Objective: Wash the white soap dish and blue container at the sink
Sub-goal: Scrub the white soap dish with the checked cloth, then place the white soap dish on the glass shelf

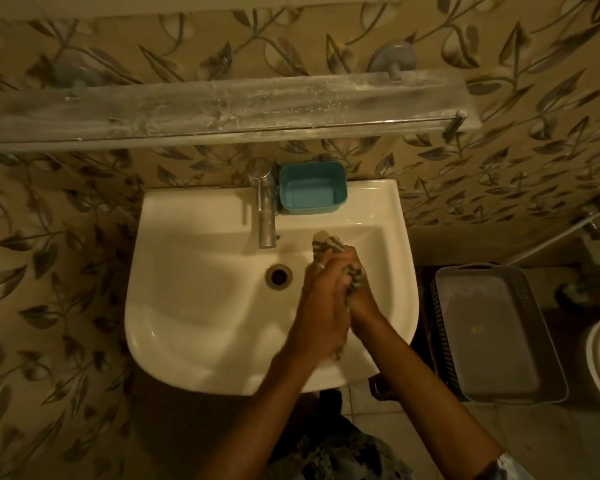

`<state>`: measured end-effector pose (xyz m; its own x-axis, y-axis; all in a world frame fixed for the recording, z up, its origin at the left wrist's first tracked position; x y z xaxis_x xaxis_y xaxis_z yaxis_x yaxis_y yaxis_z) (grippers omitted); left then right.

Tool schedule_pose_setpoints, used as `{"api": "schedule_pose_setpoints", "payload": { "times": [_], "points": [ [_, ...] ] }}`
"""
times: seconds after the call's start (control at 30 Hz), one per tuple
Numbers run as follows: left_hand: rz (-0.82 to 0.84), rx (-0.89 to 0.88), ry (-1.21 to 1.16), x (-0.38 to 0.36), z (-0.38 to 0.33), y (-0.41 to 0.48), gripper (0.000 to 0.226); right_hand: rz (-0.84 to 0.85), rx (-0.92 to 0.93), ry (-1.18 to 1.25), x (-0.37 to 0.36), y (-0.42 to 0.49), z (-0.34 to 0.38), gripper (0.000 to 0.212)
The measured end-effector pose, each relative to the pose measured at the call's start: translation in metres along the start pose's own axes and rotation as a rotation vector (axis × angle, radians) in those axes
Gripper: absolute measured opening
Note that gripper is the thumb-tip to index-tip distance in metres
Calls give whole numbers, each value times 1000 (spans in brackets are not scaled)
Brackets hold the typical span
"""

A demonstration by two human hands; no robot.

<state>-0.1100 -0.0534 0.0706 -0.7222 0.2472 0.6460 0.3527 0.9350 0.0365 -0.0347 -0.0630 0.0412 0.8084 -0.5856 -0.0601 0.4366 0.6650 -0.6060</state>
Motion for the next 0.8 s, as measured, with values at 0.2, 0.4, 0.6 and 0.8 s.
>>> {"api": "schedule_pose_setpoints", "payload": {
  "times": [0.2,0.4,0.6,0.8],
  "points": [
    [-164,111,27,100,59,50,30,110,-12,104,24,21,-6,54],
    [-435,783,-191,162,140,110,35,98,-210,318,43,16,-16,41],
    [-278,753,-746,138,138,167,42,188,-132,352,31,10,-17,34],
    [-329,751,-478,111,126,134,42,298,18,189,8,6,5,42]
  ]
}}
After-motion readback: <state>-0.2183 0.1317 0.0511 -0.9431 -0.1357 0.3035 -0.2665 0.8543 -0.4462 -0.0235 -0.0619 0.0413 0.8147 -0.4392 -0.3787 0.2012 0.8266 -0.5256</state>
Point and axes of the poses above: each hand's wrist, its own y-axis towards the middle knuckle, its own x-axis out of the back of the hand, z = x × y, the point moved 1 cm from there along y, towards the middle knuckle, and after that the axes turned 11 degrees about y, right-handed, at the moved point
